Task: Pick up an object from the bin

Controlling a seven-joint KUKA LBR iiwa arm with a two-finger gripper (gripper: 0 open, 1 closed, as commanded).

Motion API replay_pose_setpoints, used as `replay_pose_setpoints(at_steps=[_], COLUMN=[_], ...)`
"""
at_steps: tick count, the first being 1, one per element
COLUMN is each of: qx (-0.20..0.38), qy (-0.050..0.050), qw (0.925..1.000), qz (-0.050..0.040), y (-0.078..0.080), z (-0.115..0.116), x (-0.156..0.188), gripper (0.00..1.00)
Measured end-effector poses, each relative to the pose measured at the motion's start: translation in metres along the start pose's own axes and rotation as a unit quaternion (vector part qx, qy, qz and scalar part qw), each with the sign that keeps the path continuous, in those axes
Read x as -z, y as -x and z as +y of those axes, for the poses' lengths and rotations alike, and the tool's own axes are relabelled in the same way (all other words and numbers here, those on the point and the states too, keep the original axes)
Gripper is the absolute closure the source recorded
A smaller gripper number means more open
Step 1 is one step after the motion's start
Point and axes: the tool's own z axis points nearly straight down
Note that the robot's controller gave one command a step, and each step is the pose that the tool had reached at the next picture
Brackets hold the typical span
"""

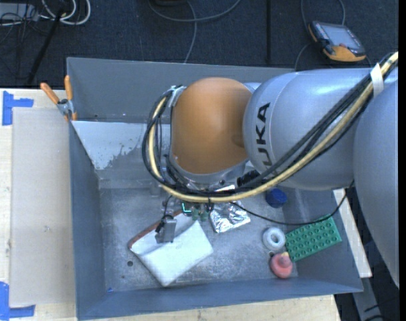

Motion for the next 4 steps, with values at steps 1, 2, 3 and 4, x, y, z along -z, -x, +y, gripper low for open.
replay_pose_setpoints(at_steps=[1, 2, 3, 4], qx=[0.037, 0.069, 0.107, 0.055], qy=[0.002, -0.001, 0.002, 0.002], qw=[0.9993, 0.9976, 0.9942, 0.9984], qz=[0.0007, -0.0022, -0.0050, -0.0098], y=[-0.024, -0.073, -0.069, -0.063], z=[-0.058, -0.113, -0.053, -0.063], x=[-0.127, -0.094, -0.080, -0.124], gripper=[0.00, 0.00, 0.00, 0.00])
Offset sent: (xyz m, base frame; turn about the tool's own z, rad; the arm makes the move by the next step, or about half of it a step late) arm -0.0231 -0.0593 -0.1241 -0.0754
